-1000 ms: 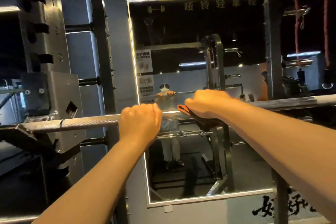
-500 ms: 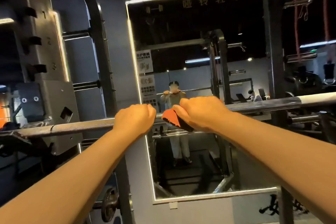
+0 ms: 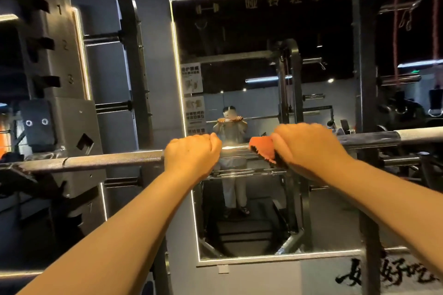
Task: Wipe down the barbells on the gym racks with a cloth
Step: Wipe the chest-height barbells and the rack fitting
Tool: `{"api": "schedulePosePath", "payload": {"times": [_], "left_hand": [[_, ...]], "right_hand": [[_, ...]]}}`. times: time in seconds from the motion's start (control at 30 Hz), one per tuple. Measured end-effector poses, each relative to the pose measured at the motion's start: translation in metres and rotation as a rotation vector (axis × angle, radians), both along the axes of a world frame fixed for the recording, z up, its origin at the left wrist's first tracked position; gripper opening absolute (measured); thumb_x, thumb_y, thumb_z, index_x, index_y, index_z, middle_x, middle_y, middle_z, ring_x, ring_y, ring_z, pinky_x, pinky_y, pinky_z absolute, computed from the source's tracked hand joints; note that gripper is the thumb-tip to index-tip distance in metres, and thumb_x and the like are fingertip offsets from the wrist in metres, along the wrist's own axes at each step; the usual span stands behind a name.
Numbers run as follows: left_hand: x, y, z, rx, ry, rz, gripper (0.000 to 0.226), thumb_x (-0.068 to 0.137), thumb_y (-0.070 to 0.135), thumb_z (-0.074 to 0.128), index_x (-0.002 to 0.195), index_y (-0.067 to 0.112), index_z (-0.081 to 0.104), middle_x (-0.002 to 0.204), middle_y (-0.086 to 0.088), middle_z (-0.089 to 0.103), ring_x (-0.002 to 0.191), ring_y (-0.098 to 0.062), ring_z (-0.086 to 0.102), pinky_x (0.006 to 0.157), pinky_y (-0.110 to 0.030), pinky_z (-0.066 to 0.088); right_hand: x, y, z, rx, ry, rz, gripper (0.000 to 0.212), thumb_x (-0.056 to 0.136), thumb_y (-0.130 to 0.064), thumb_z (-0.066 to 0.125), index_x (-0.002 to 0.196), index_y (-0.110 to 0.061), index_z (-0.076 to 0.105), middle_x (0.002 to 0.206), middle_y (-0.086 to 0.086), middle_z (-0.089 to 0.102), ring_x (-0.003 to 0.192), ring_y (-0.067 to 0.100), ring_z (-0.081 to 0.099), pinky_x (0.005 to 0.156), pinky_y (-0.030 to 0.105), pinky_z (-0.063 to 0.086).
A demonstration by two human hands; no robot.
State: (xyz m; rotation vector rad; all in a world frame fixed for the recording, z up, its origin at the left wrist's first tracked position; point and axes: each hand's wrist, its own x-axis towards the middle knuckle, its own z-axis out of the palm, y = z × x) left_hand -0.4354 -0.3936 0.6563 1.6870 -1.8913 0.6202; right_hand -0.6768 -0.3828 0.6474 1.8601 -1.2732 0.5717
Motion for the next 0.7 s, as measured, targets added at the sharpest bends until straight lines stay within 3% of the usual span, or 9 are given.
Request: {"api": "schedulePosePath", "payload": {"times": [0.1, 0.17, 0.23, 0.3, 0.4, 0.53, 0.63, 0.7], "left_hand": [[-0.001, 0.000, 0.006, 0.072, -0.010, -0.006, 0.036, 0.108, 0.030, 0.028, 0.102, 0.018, 0.062, 0.093, -0.002, 0.061, 0.094, -0.031, 0.063, 0.093, -0.047, 0.051], [-0.001, -0.001, 0.008, 0.099, -0.006, -0.021, 0.034, 0.107, 0.029, 0.030, 0.100, 0.017, 0.061, 0.091, -0.001, 0.059, 0.094, -0.031, 0.063, 0.091, -0.049, 0.053], [0.000, -0.003, 0.007, 0.073, -0.013, -0.025, 0.034, 0.107, 0.031, 0.030, 0.097, 0.018, 0.059, 0.091, -0.001, 0.060, 0.092, -0.030, 0.064, 0.089, -0.048, 0.054], [0.001, -0.004, 0.006, 0.064, 0.004, -0.010, 0.038, 0.107, 0.035, 0.026, 0.086, 0.020, 0.054, 0.085, 0.000, 0.058, 0.088, -0.027, 0.063, 0.088, -0.047, 0.054], [0.000, -0.007, 0.006, 0.062, 0.038, -0.018, 0.042, 0.106, 0.037, 0.025, 0.072, 0.024, 0.045, 0.072, 0.004, 0.051, 0.080, -0.023, 0.062, 0.086, -0.045, 0.055], [0.001, -0.008, 0.005, 0.070, 0.031, -0.012, 0.044, 0.106, 0.040, 0.024, 0.072, 0.024, 0.047, 0.072, 0.003, 0.054, 0.074, -0.019, 0.058, 0.084, -0.044, 0.055], [0.002, -0.004, 0.005, 0.069, -0.027, 0.005, 0.043, 0.106, 0.039, 0.023, 0.081, 0.022, 0.053, 0.076, 0.002, 0.054, 0.078, -0.023, 0.059, 0.083, -0.044, 0.055], [0.003, -0.002, 0.006, 0.047, -0.075, 0.006, 0.041, 0.107, 0.037, 0.024, 0.094, 0.020, 0.059, 0.083, 0.000, 0.060, 0.080, -0.024, 0.060, 0.082, -0.044, 0.055]], "right_hand": [[-0.004, -0.009, 0.026, 0.341, -0.230, -0.109, 0.038, 0.105, -0.044, 0.025, 0.084, -0.025, 0.051, 0.083, -0.003, 0.059, 0.078, 0.016, 0.058, 0.080, 0.042, 0.054], [0.011, -0.017, 0.037, 0.438, -0.294, -0.155, 0.035, 0.104, -0.041, 0.029, 0.088, -0.023, 0.054, 0.092, 0.001, 0.061, 0.085, 0.020, 0.058, 0.087, 0.044, 0.052], [0.033, -0.017, 0.033, 0.377, -0.255, -0.179, 0.032, 0.105, -0.038, 0.030, 0.097, -0.021, 0.055, 0.091, 0.000, 0.059, 0.083, 0.021, 0.056, 0.081, 0.041, 0.050], [0.051, -0.009, 0.013, 0.152, -0.198, -0.102, 0.036, 0.106, -0.039, 0.024, 0.103, -0.022, 0.056, 0.085, -0.003, 0.056, 0.075, 0.020, 0.051, 0.071, 0.037, 0.041], [0.053, 0.000, -0.015, -0.065, -0.141, 0.029, 0.055, 0.101, -0.051, 0.011, 0.118, -0.028, 0.058, 0.099, -0.005, 0.063, 0.084, 0.020, 0.056, 0.076, 0.038, 0.041], [0.018, -0.001, -0.018, 0.031, -0.011, 0.100, 0.057, 0.103, -0.056, 0.021, 0.136, -0.024, 0.054, 0.116, 0.000, 0.066, 0.101, 0.024, 0.065, 0.085, 0.044, 0.052], [0.025, 0.007, 0.004, 0.143, -0.046, 0.023, 0.049, 0.105, -0.054, 0.016, 0.119, -0.026, 0.054, 0.104, -0.004, 0.063, 0.093, 0.020, 0.062, 0.086, 0.042, 0.052], [0.038, 0.003, 0.024, 0.302, -0.221, -0.032, 0.038, 0.109, -0.044, 0.024, 0.102, -0.021, 0.053, 0.095, -0.002, 0.059, 0.089, 0.020, 0.060, 0.087, 0.043, 0.051]]}}
